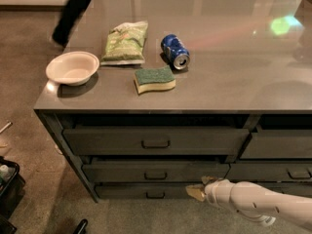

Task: Close middle drawer

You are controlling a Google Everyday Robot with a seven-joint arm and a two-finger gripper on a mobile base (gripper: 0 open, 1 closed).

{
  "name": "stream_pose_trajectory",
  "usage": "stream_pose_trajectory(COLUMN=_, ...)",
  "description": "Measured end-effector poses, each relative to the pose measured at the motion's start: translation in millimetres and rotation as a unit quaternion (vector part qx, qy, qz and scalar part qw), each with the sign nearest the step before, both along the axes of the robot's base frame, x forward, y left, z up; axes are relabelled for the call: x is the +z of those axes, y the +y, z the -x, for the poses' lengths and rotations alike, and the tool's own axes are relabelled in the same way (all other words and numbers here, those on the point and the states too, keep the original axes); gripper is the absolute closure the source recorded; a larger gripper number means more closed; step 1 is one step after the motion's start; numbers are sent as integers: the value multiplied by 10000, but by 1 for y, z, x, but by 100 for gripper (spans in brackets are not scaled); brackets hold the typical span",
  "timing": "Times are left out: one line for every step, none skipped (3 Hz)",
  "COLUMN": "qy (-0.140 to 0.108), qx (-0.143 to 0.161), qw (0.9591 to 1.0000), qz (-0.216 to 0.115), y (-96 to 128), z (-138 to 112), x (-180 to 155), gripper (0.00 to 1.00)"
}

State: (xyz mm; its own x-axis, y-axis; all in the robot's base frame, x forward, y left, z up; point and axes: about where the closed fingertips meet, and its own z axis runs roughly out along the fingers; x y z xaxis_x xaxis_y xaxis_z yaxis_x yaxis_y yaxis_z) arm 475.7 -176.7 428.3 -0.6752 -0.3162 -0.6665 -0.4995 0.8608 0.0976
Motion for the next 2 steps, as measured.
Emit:
stream_pose_trajectory(qy=0, qx=0, qw=10000, qz=0, y=0, z=0, x=0, gripper=0)
stream_pose_trajectory(qy=0, qx=0, qw=10000, qz=0, y=0, z=0, x=0, gripper=0)
